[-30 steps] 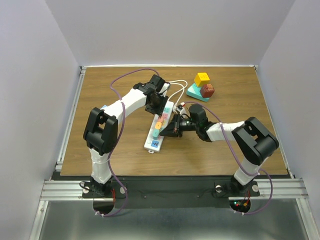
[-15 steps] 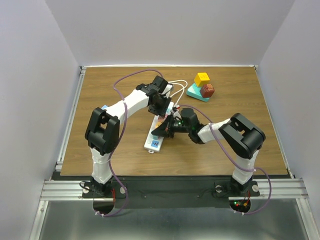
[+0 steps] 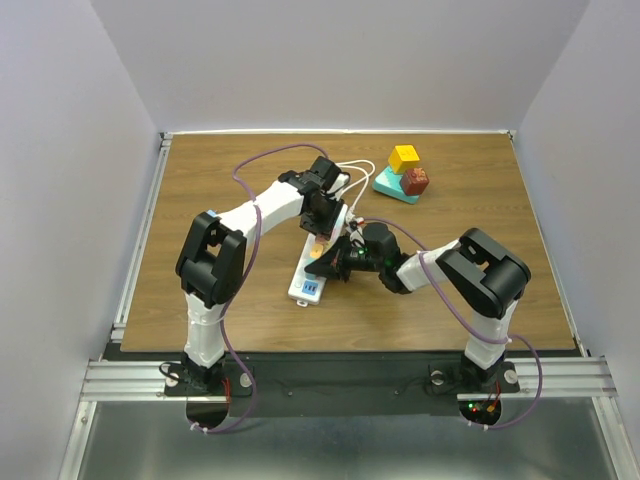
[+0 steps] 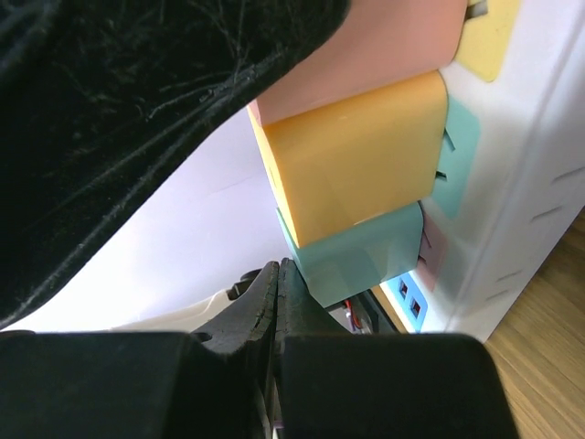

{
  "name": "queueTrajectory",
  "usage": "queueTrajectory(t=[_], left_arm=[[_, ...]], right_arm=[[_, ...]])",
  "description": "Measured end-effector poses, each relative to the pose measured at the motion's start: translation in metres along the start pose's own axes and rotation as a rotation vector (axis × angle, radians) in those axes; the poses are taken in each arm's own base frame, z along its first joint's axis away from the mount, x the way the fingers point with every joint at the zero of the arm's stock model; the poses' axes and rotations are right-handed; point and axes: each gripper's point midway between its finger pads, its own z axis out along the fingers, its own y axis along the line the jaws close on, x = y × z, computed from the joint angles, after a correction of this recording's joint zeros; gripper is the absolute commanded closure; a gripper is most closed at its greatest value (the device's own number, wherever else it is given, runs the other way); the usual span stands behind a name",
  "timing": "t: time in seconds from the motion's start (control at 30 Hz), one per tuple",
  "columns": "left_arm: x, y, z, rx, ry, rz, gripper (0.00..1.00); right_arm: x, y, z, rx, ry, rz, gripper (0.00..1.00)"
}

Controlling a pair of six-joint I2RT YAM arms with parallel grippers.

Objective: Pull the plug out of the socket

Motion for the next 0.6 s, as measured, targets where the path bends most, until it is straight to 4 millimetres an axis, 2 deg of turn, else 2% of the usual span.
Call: queueTrajectory(t=[0.13,0.6], left_arm=[[0.0001,0.0001,0.0,-0.001,0.0,-0.002,1.0],[-0.007,0.0062,-0.0071,-0.067,0.076,-0.01,1.0]], right_arm=[[-0.0003,-0.0021,0.0004,0.012,-0.001,0.006,1.0],[-0.0044,-0.0019,0.0041,0.036,-0.011,0.003,1.0]])
